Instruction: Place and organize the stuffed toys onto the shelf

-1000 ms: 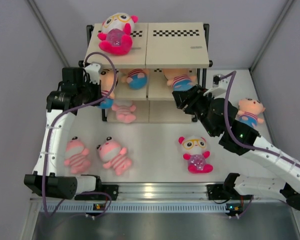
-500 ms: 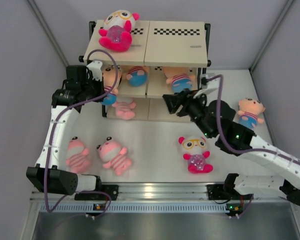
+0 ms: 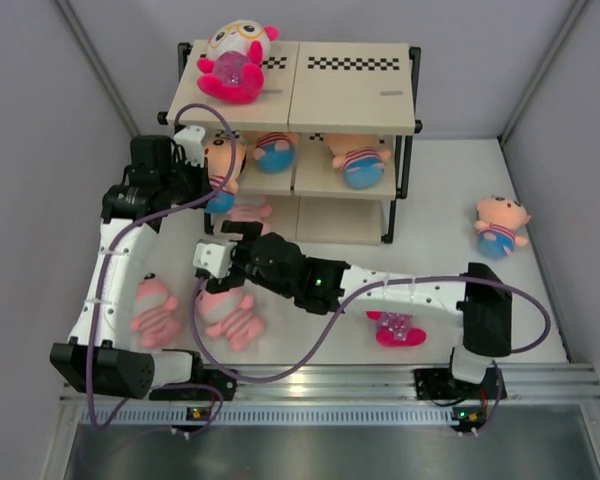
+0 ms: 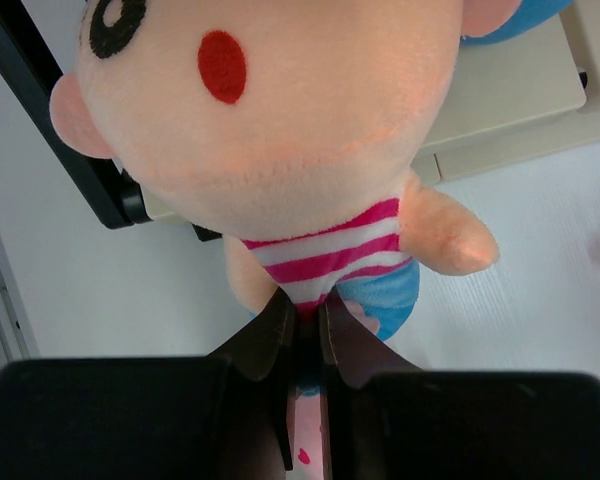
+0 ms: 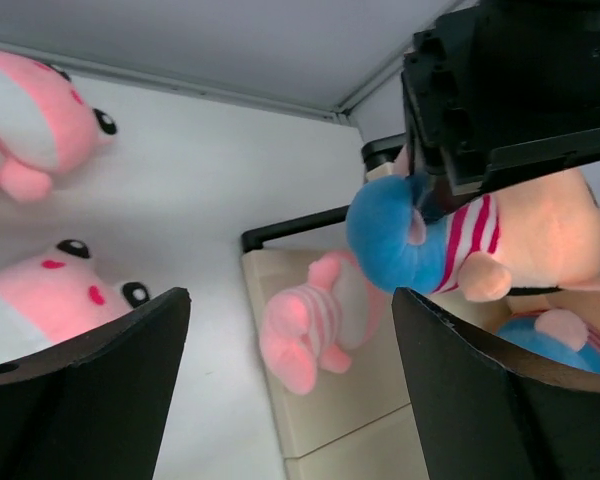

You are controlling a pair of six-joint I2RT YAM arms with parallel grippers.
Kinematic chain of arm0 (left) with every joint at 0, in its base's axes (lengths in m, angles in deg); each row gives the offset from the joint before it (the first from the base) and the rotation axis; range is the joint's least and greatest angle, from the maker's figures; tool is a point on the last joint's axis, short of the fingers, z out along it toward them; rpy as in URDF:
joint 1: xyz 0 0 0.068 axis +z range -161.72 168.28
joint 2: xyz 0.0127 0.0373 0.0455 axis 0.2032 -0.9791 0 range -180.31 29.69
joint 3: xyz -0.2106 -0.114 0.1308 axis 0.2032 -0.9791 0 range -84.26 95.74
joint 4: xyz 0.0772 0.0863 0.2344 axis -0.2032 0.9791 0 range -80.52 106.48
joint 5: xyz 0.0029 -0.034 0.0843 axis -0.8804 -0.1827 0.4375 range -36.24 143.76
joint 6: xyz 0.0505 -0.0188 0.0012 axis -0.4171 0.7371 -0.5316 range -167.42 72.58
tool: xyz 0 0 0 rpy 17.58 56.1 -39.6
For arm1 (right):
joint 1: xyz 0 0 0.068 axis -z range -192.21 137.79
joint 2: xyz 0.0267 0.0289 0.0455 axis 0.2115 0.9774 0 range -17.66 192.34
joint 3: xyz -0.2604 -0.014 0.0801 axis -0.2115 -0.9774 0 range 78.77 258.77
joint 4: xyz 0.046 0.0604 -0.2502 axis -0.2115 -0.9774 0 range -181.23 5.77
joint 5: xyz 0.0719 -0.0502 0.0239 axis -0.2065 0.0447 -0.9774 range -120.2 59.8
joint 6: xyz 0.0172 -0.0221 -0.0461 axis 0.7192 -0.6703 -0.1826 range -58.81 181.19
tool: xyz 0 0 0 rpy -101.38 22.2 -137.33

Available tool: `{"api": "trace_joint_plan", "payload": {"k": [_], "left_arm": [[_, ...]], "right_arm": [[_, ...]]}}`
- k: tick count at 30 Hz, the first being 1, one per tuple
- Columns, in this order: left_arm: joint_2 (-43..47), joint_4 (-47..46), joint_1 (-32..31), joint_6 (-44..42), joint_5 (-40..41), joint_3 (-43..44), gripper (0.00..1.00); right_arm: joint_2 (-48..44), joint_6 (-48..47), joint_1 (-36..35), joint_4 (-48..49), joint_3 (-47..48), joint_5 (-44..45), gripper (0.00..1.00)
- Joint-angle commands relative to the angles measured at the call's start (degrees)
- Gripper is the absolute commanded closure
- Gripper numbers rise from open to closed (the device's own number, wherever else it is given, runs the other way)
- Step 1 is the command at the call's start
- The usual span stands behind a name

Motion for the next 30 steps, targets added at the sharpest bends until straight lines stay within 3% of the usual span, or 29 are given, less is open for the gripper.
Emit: {"api": "trace_joint_plan", "payload": {"k": [1, 9, 20, 27, 30], "left_arm": [[3.2, -3.8, -0.3, -0.2, -2.2, -0.3, 0.92], [3.5, -3.8, -0.3, 0.4, -4.2, -0.1, 0.92], [2.3, -3.9, -0.3, -0.1, -5.7, 0.2, 0.92], [3.3, -3.9, -0.3, -0.6, -5.3, 0.4, 0.92], [3.9, -3.8, -0.3, -0.7, -5.6, 0.2, 0.92]], "right_arm": [[-0.6, -7.7, 4.3, 12.4, 3.4, -4.4, 0.18], [7.4, -5.6, 10.4, 16.9, 7.4, -8.0, 0.16], [10.7, -4.4, 11.7, 11.3, 9.7, -12.5, 0.16], [13.3, -1.3, 11.9, 11.6, 12.7, -8.0, 0.34], [13.9, 0.2, 12.4, 9.3, 14.3, -7.9, 0.34]]}}
